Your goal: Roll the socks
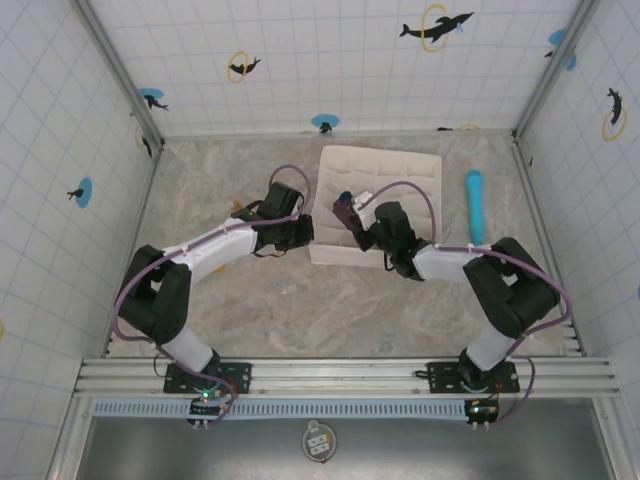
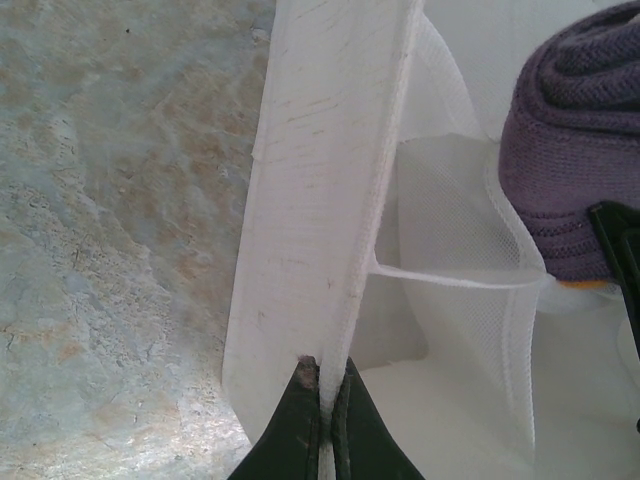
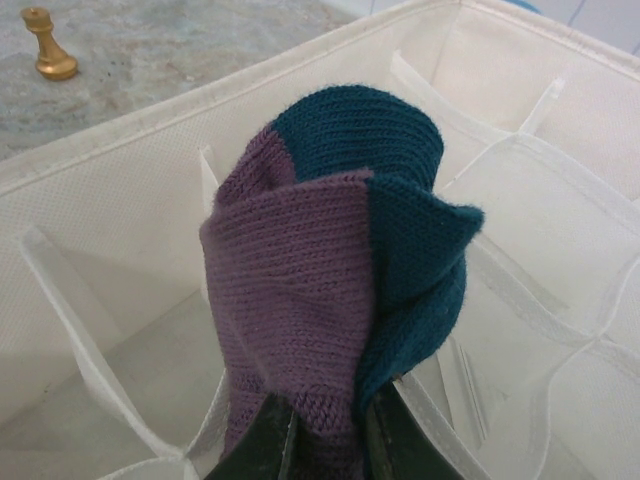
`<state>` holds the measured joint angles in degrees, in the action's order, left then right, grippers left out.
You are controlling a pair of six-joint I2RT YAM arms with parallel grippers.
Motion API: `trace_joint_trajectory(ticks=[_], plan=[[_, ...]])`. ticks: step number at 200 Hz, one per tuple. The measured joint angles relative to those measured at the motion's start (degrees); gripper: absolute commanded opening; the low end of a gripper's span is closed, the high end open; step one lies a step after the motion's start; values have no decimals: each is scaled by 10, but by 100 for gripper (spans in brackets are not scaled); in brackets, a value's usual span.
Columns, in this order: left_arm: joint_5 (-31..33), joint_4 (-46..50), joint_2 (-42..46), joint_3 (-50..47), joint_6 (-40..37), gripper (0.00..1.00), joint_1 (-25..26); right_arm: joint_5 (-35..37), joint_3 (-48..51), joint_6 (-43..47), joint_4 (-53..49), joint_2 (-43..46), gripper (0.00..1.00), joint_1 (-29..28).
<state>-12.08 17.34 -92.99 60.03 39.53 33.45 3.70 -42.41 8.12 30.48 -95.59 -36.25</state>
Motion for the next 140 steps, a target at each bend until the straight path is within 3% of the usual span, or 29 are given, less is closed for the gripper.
trace_joint_trajectory(ticks=[30,75,140], plan=[[-4,-1,0,0,0,0,0,-21,-25,24,-55,0,1,14],[-5,-8,0,0,0,0,0,-63,-120,73,-178,-40,0,40],[0,-8,0,0,-2,0,0,-62,-137,106,-196,-52,6,35]])
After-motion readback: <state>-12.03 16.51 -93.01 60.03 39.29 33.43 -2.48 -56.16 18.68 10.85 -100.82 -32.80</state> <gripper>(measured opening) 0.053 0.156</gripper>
